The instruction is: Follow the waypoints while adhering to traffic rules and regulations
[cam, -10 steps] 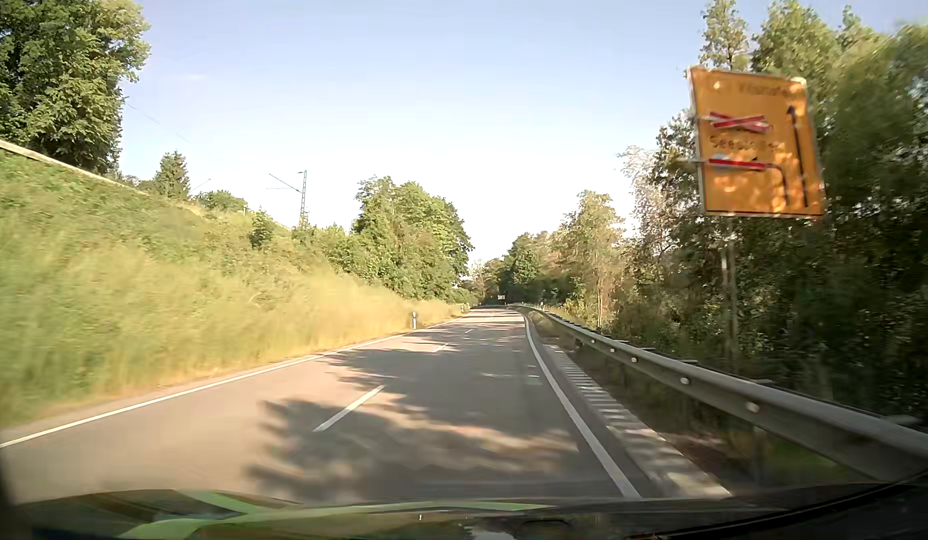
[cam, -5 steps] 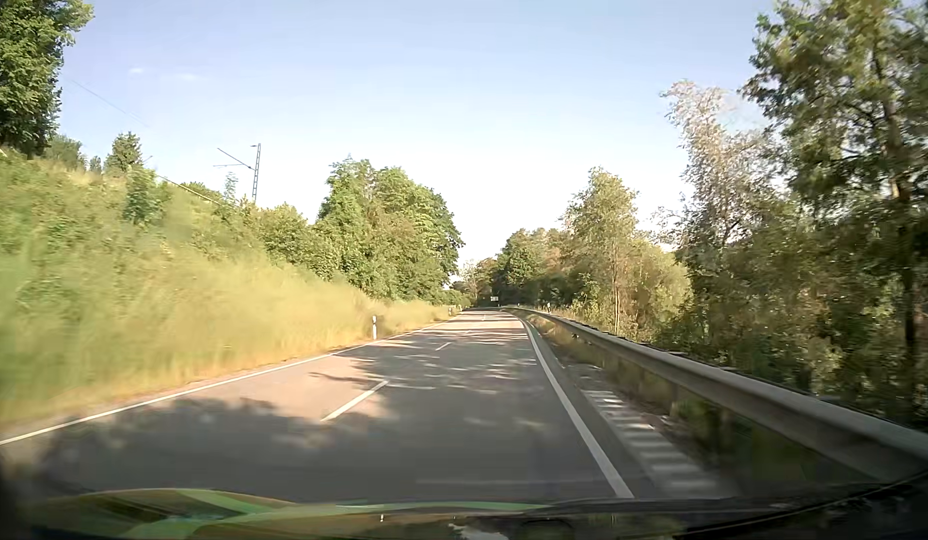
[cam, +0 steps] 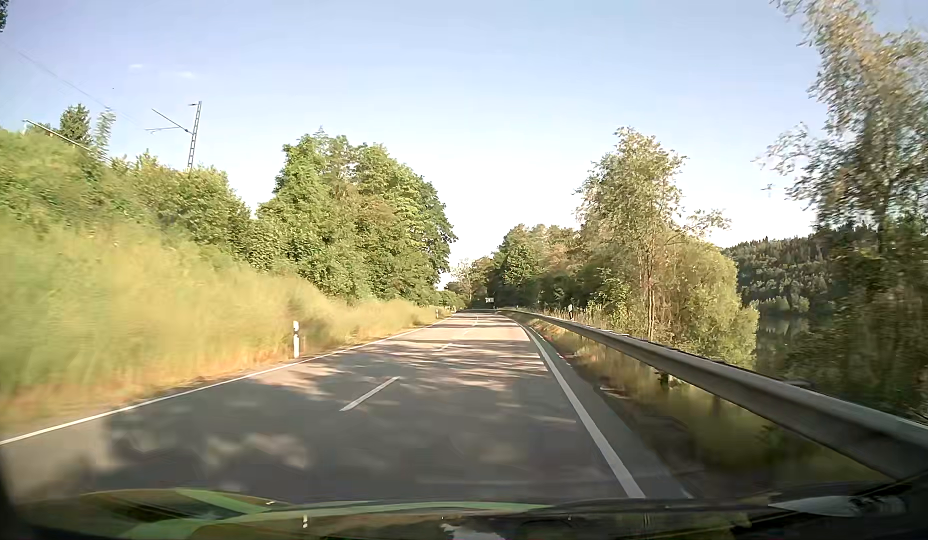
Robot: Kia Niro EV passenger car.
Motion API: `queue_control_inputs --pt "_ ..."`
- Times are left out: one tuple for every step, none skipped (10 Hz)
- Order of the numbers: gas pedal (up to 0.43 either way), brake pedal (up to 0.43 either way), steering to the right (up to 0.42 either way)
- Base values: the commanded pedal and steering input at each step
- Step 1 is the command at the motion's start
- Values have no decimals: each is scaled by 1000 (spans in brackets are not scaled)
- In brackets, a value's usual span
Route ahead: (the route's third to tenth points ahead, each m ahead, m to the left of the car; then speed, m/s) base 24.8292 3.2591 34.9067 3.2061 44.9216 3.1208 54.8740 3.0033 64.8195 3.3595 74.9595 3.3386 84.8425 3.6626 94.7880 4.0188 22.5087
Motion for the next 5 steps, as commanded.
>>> queue_control_inputs --pt "248 0 2" --pt "248 0 2" --pt "260 0 1" --pt "260 0 -1" --pt "260 0 -4"
